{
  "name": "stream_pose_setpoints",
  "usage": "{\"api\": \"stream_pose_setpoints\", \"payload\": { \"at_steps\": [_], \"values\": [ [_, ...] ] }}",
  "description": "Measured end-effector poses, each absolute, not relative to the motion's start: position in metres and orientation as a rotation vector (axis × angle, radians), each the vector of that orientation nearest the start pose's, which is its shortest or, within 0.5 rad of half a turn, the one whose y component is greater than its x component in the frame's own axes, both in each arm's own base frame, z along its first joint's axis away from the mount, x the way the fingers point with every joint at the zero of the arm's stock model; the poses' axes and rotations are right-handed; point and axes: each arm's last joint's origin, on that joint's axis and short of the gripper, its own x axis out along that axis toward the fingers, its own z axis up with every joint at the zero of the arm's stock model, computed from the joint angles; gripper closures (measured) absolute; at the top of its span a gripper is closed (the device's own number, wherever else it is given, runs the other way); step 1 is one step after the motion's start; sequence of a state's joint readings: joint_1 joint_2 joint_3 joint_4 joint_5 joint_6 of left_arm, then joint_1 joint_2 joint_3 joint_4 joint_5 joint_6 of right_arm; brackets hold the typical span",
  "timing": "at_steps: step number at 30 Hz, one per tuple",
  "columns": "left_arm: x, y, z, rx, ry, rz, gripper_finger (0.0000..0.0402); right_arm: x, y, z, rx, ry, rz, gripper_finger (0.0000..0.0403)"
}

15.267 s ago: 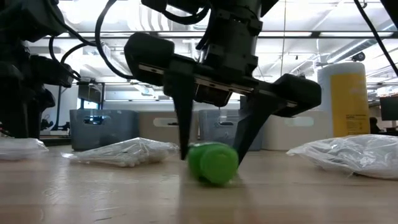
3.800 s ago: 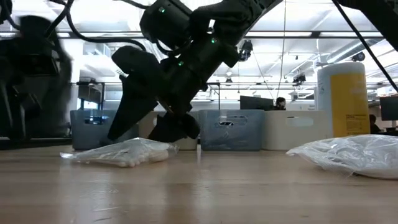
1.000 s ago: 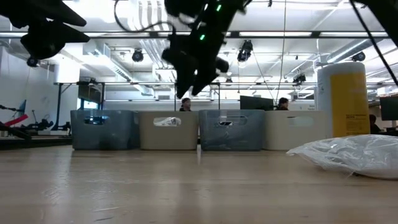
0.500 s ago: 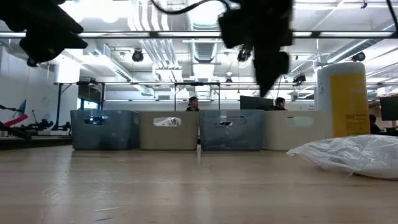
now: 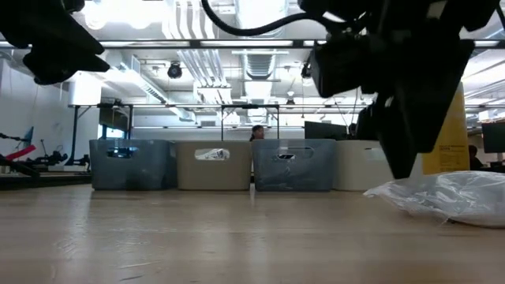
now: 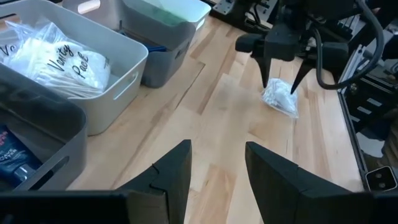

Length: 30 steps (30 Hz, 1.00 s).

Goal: Pick & Place Travel size toiletries
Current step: Put the white cotton pack into the gray bin

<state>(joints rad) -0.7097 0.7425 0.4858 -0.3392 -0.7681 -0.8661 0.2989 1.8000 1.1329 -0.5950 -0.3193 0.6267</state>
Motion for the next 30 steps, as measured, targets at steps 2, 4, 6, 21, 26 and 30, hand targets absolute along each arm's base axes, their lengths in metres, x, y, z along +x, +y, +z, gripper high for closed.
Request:
{"api": "stream_pose_setpoints", "payload": {
  "at_steps": [2,4,6,21,26,30],
  "values": [
    [0.128,-0.083,0.228,-0.450,0.377,0.236,0.0246,0.323,0.109,0.161,0.538,1.385,0.122,0.0140],
    [0.128,-0.084,0.228,-0.453,0.379,0.238,0.0246,0.321,0.108,0.155,0.537,1.386,0.121,0.0133],
    [0.128,-0.084,0.228,-0.454,0.380,0.237,0.0246,0.322,0.107,0.150,0.547,1.371,0.121,0.0127],
    [0.128,-0.084,0.227,-0.474,0.380,0.241,0.0246,0.334,0.111,0.164,0.547,1.320,0.144,0.0097],
    [0.128,-0.084,0.227,-0.474,0.379,0.241,0.0246,0.332,0.108,0.163,0.470,1.316,0.081,0.0101],
    [0.128,-0.084,0.227,-0.474,0.380,0.241,0.0246,0.329,0.105,0.155,0.369,1.319,0.053,0.0109]
  ]
}}
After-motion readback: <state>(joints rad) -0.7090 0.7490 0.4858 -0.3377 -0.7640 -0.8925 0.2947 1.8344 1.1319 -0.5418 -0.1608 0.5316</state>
